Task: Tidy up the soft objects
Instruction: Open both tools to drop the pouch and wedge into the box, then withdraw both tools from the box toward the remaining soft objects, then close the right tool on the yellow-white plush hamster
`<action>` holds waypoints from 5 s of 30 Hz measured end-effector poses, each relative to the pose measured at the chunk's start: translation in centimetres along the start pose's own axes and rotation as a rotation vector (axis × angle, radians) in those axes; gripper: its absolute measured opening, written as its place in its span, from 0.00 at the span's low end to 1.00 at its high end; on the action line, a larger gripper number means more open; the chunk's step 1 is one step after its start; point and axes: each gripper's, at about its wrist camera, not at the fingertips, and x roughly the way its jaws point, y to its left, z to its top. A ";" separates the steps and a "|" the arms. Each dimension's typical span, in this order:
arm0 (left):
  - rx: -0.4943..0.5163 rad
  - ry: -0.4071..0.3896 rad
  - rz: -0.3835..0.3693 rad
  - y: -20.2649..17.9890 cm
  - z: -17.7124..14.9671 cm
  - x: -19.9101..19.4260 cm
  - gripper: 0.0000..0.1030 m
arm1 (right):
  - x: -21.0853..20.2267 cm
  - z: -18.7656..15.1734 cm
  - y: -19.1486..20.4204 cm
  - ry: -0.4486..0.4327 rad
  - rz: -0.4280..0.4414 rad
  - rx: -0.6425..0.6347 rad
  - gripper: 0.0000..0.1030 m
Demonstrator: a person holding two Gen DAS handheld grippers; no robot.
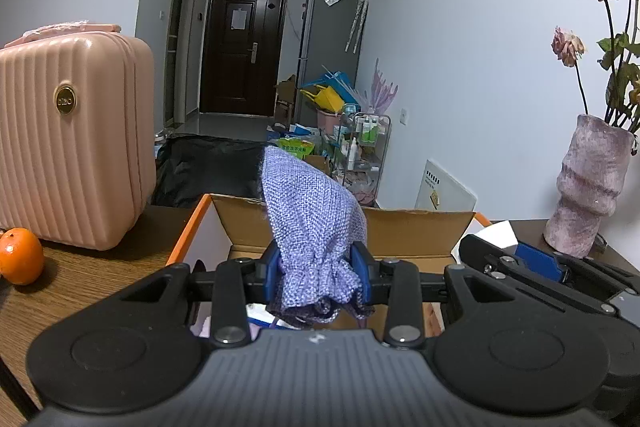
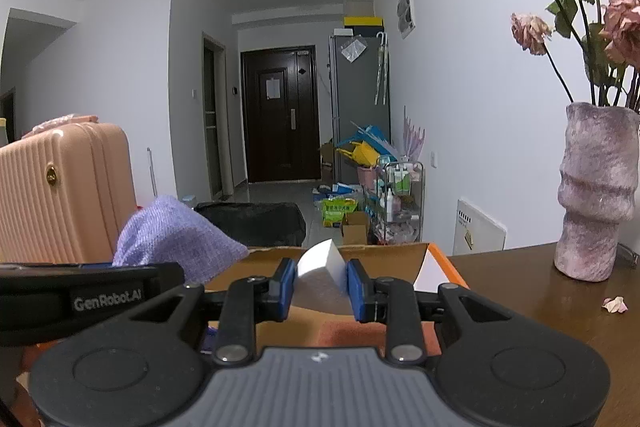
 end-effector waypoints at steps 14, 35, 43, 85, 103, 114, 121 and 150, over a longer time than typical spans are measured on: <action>-0.019 -0.001 0.048 0.5 -0.2 -0.2 0.69 | 0.5 -0.5 -1.1 0.052 -0.028 0.048 0.57; -0.055 -0.048 0.165 0.8 0.1 -1.3 1.00 | -0.5 -0.5 -2.9 0.033 -0.094 0.139 1.00; -0.063 -0.054 0.165 1.5 -0.3 -2.8 1.00 | -2.1 -0.8 -3.1 0.026 -0.088 0.143 1.00; -0.027 -0.074 0.149 2.8 -4.7 -13.9 1.00 | -13.8 -5.2 0.1 -0.004 -0.050 0.004 1.00; -0.016 -0.054 0.148 4.0 -6.7 -18.0 1.00 | -18.3 -6.4 1.9 -0.022 0.000 -0.068 1.00; -0.014 -0.035 0.138 5.6 -8.0 -20.6 1.00 | -20.3 -7.2 3.1 -0.015 0.048 -0.098 1.00; -0.008 -0.017 0.111 6.4 -8.8 -22.0 1.00 | -21.0 -8.1 3.7 0.028 0.071 -0.101 1.00; 0.023 0.135 0.068 12.6 -10.1 -19.7 1.00 | -16.0 -9.9 6.3 0.254 0.158 -0.097 0.96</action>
